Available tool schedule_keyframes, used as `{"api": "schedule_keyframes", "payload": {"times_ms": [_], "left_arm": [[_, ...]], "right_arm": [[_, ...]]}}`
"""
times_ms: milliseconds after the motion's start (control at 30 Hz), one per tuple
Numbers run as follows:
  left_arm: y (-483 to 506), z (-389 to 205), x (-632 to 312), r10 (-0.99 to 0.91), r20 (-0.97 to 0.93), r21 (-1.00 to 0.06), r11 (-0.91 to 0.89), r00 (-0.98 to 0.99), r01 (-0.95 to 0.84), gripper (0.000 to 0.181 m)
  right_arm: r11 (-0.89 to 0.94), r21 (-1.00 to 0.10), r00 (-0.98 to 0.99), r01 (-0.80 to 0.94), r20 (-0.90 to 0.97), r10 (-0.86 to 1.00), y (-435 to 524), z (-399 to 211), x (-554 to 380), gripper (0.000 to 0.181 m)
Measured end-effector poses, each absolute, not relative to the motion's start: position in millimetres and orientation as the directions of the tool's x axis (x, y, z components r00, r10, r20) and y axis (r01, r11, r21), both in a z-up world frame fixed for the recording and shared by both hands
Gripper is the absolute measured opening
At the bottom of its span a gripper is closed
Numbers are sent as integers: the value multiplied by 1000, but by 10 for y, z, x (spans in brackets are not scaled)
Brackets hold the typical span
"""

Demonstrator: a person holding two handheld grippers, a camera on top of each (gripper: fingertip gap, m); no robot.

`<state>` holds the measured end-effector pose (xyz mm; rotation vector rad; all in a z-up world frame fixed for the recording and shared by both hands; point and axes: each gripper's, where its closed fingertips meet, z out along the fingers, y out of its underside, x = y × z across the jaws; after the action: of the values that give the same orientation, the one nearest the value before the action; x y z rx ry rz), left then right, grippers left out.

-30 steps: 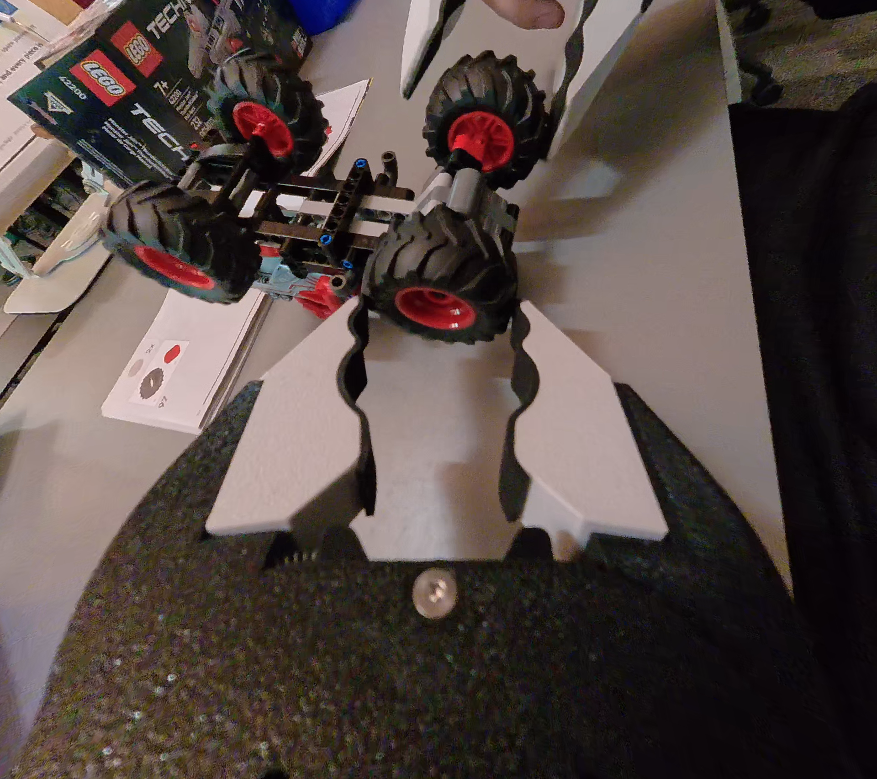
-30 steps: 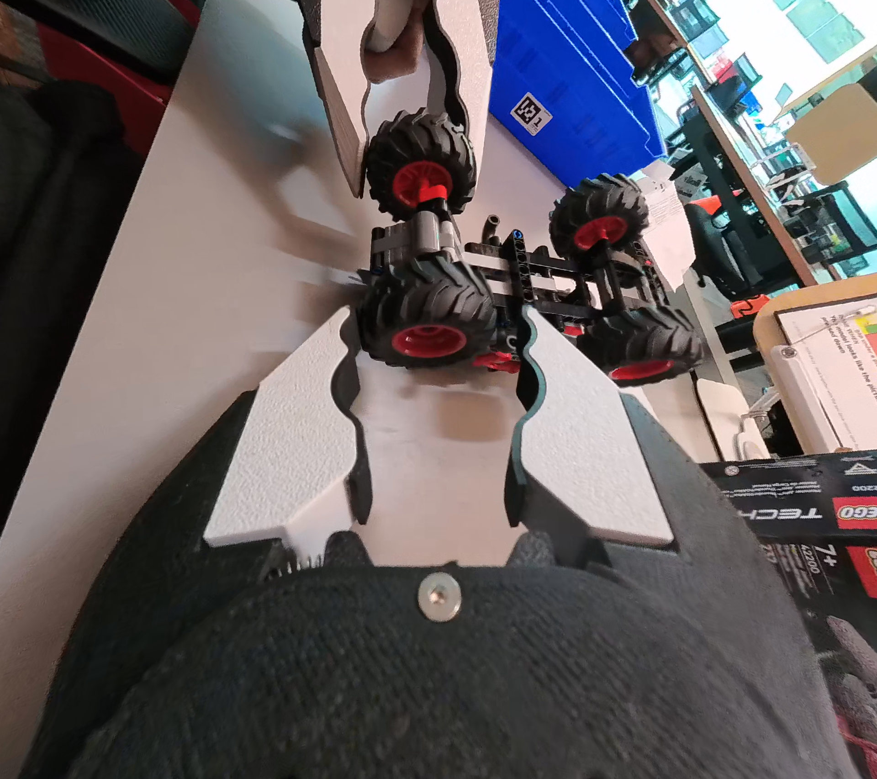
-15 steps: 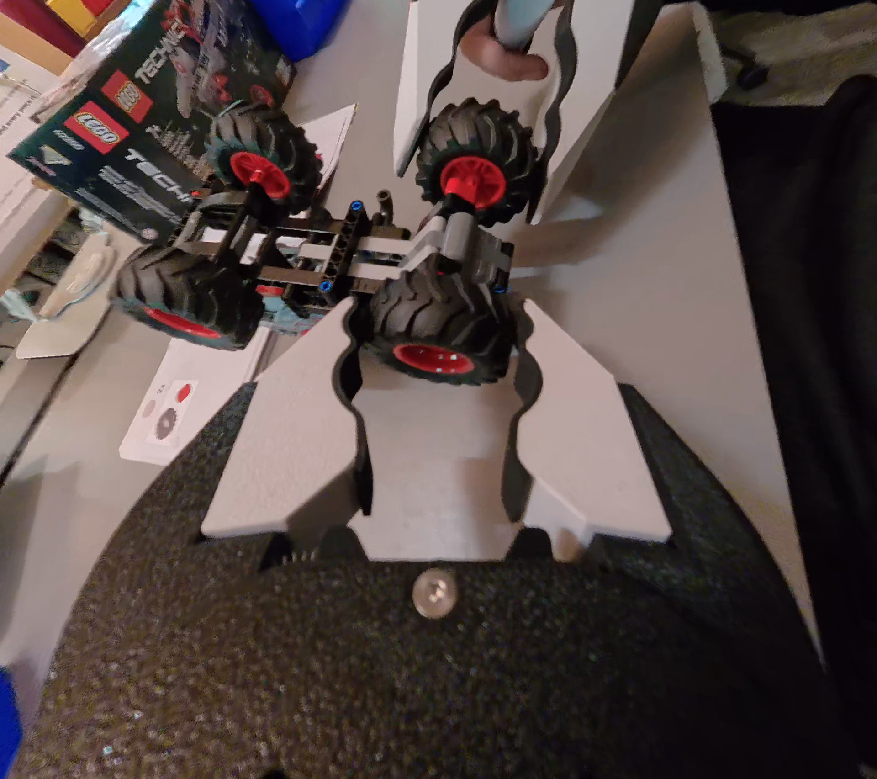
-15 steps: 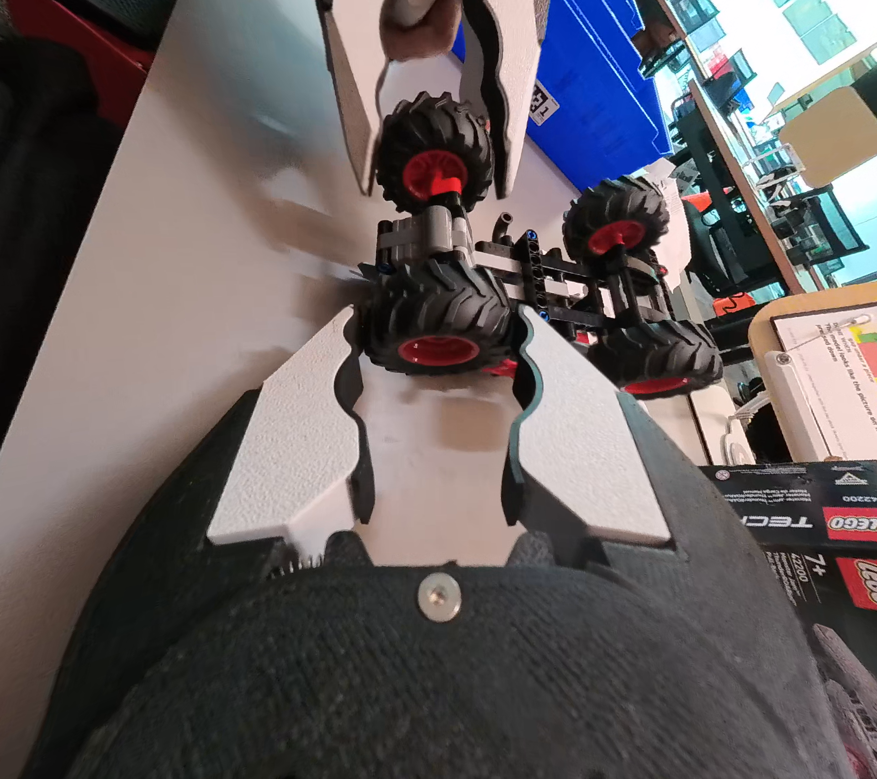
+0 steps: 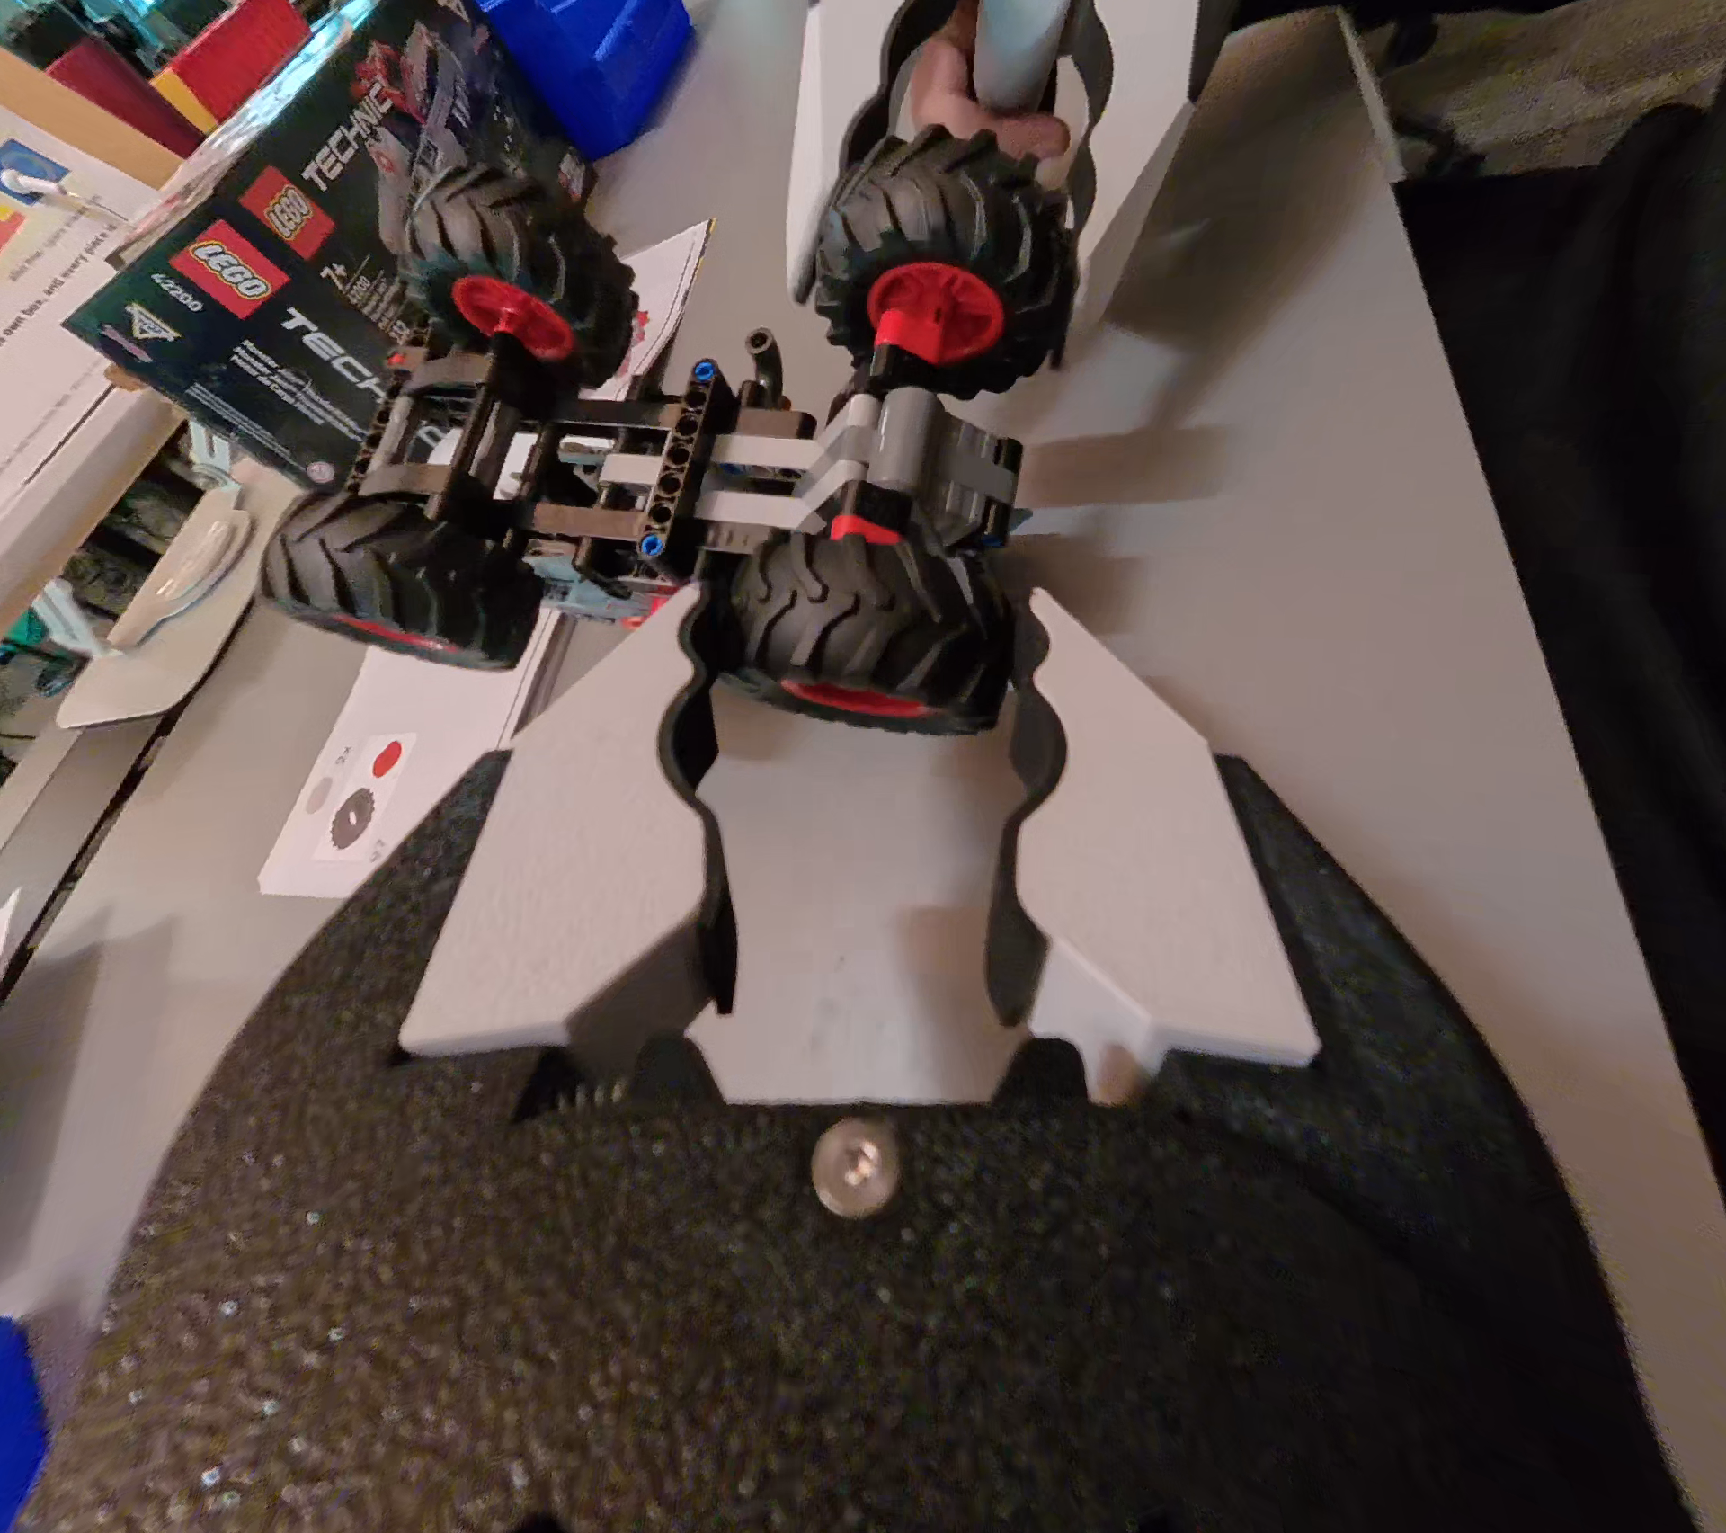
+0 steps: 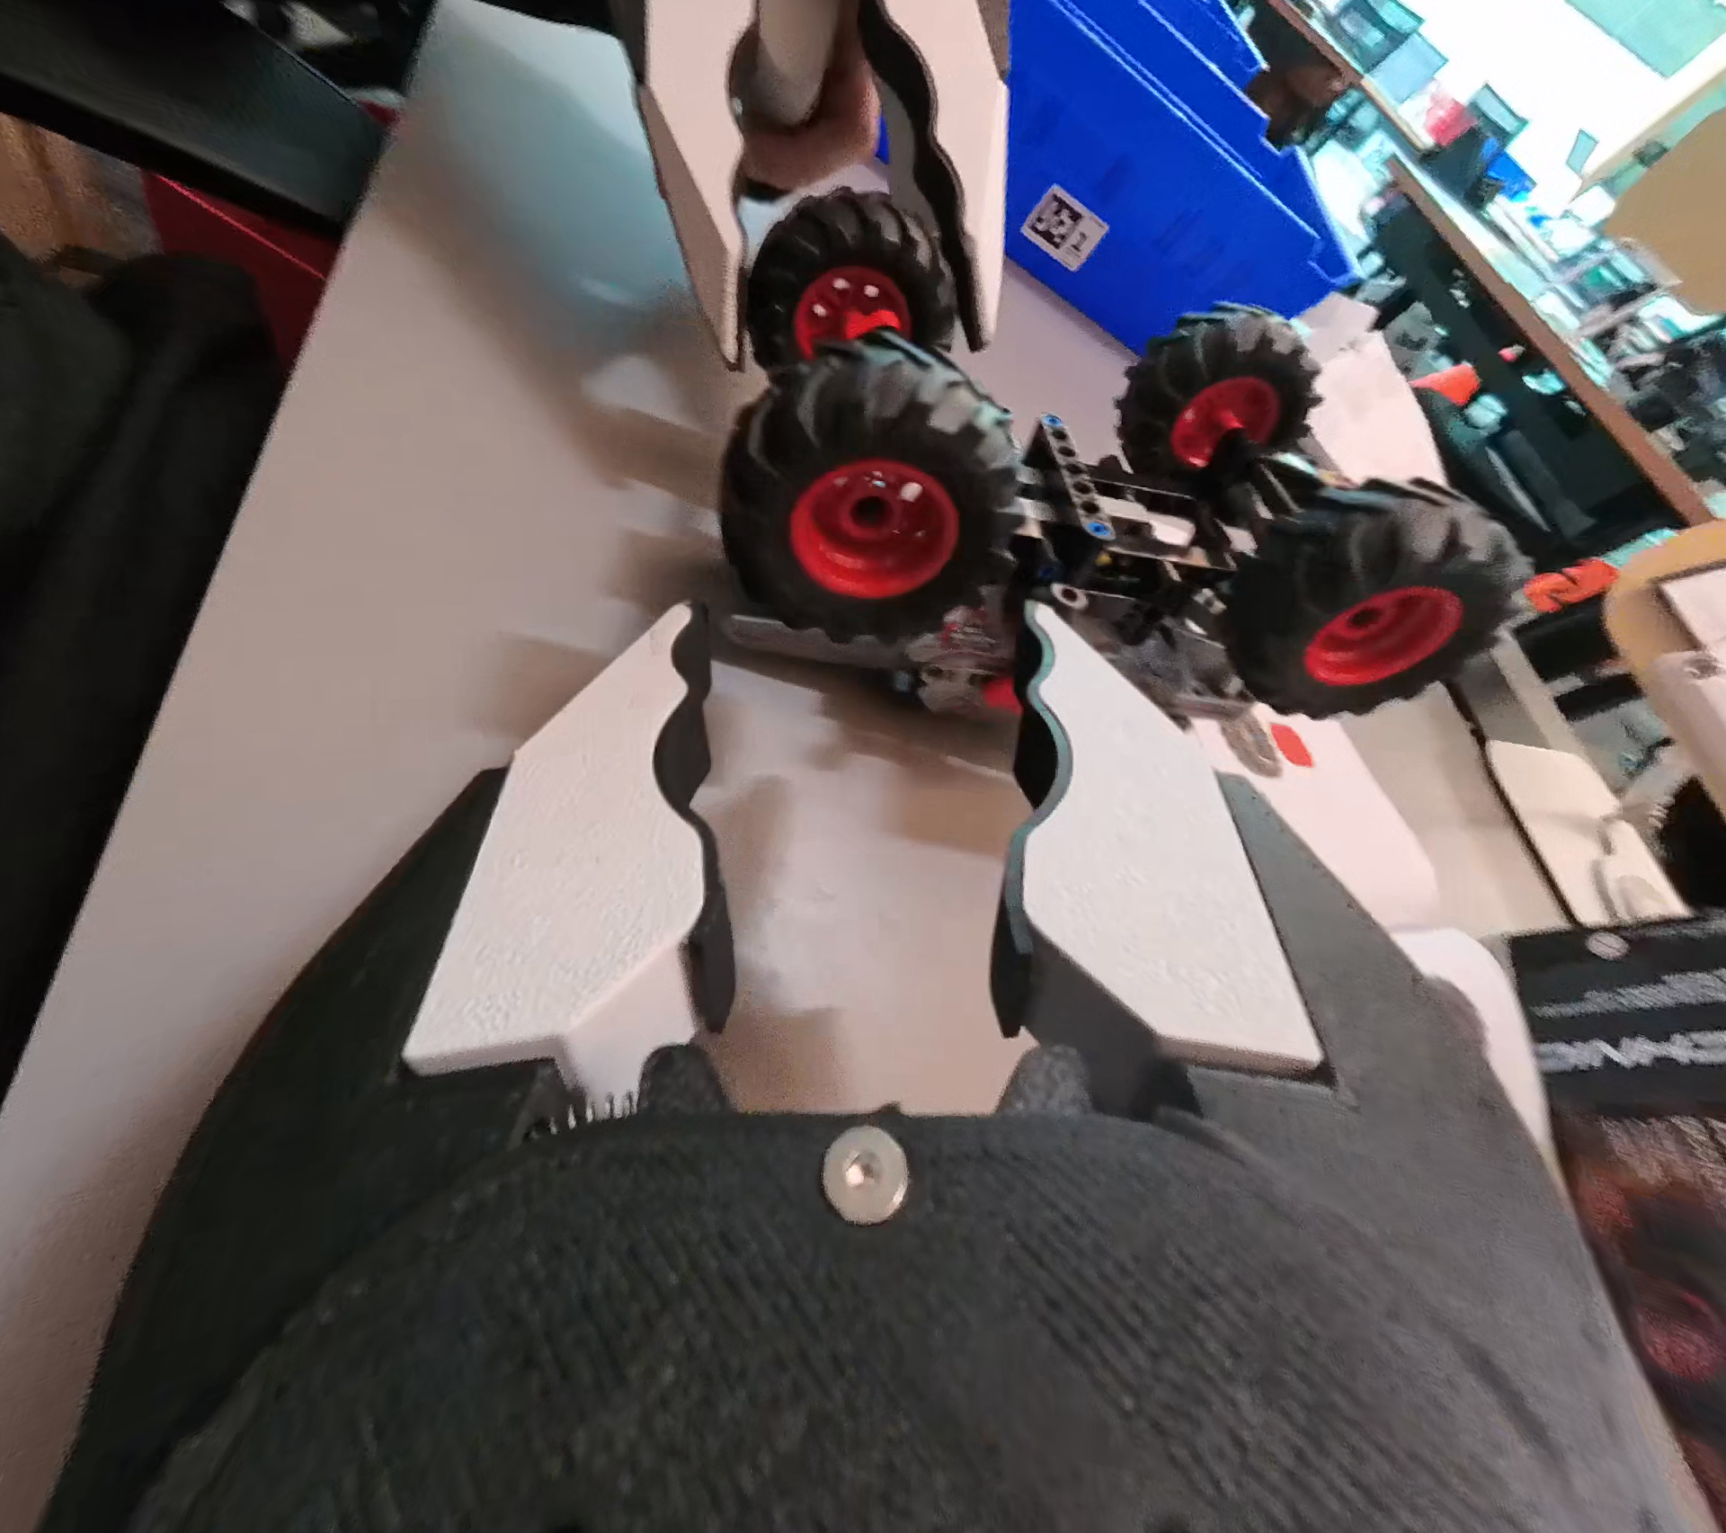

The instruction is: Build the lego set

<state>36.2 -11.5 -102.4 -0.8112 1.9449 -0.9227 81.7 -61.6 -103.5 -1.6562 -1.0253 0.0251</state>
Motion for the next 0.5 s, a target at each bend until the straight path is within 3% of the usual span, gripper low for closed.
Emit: {"api": "schedule_keyframes", "payload": {"times_ms": [200, 500], "left_arm": [[-19, -1051, 320, -821, -304, -871, 445, -483, -207, 60], [12, -1178, 310, -836, -262, -872, 419, -481, -254, 60]], "right_arm": [[115, -849, 678, 516, 487, 550, -473, -886, 691, 50], [153, -868, 683, 472, 470, 560, -450, -844, 632, 49]]}}
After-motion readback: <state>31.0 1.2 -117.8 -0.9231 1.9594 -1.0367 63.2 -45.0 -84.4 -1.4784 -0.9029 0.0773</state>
